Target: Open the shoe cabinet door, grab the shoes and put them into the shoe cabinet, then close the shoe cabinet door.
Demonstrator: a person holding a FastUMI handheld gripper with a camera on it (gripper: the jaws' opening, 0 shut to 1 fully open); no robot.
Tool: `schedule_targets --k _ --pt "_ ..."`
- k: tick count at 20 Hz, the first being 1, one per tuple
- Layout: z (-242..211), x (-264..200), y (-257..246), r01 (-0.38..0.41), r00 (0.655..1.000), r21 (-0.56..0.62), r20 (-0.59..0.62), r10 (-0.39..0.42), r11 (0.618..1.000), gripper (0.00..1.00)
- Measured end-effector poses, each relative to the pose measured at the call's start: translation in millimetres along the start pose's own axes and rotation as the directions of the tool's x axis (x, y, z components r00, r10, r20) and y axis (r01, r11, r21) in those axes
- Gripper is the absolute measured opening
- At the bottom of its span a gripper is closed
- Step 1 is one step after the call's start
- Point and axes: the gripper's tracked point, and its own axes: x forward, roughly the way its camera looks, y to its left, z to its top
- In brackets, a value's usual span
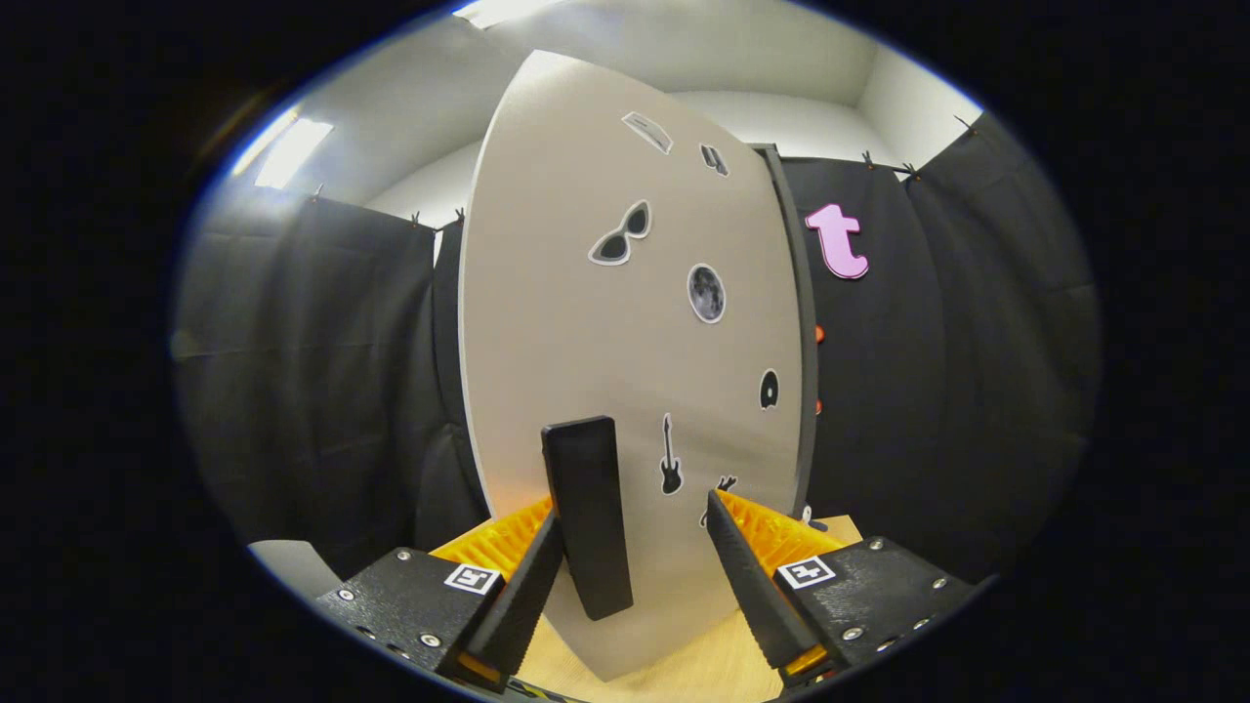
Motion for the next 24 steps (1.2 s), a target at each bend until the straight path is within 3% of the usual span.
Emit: schedule_targets --k 4,24 --pt "-5 29 15 -0.054 0.999 0.022 -0.002 0.054 0.998 0.94" --pt "-8 77 55 -0.189 0.982 -0.003 -0.013 0.189 0.982 0.94"
